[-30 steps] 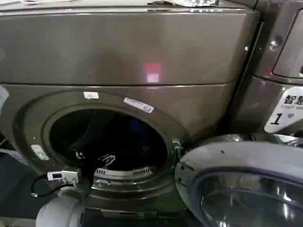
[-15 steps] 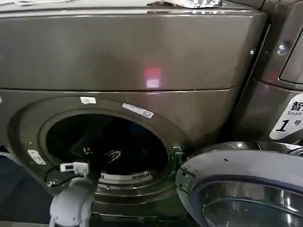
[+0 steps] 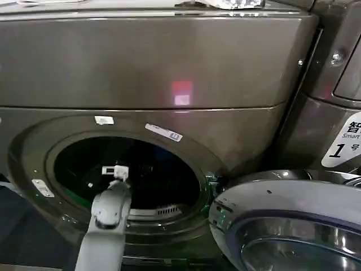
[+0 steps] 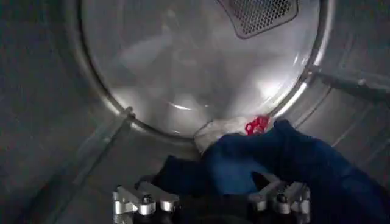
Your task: Grasp the clothes from the dryer.
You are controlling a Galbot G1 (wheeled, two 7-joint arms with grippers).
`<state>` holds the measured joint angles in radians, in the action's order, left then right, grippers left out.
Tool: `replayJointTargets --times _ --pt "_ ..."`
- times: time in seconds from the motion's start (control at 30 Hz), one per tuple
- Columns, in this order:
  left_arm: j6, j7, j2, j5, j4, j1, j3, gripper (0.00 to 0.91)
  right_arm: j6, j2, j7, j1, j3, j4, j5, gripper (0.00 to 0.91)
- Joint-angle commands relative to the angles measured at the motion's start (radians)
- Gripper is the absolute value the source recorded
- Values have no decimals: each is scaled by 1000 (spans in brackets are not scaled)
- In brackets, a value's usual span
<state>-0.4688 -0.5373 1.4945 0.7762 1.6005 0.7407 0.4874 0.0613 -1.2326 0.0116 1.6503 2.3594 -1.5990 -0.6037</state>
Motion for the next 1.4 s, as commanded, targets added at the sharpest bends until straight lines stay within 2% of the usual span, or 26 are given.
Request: replayJointTargets --times 0.03,0.1,0.13,0.17,0.2,0.33,0.5,0.73,1.0,1.4 --pt "456 -444 -11 680 -136 -117 12 907 -1 6 0 5 0 -6 1 907" --pt "420 -644 -12 615 -170 -164 11 907 -2 6 0 3 -5 -7 2 907" --pt "430 -694 -12 588 -189 -180 17 907 -2 5 0 1 -8 -8 3 907" --pt "503 -720 -16 590 -210 -203 15 907 -3 4 0 -1 -12 -8 11 907" --pt "531 -727 -17 602 -221 -225 13 907 -6 4 -1 -4 -14 -5 20 907" --pt "561 -809 -14 612 -272 -299 9 907 -6 4 1 -8 -20 -12 22 907" --pt "590 -811 -1 662 -353 -361 3 907 -7 4 0 -12 -24 -8 27 907" --pt "566 -810 0 673 -445 -423 -12 907 -10 8 0 -7 -23 -3 29 907" --pt "543 -792 -2 585 -567 -469 -20 907 -20 -4 -2 -5 -39 -6 42 907" --pt "517 -802 11 474 -628 -470 -24 907 -25 -11 -2 -9 -47 -2 49 907"
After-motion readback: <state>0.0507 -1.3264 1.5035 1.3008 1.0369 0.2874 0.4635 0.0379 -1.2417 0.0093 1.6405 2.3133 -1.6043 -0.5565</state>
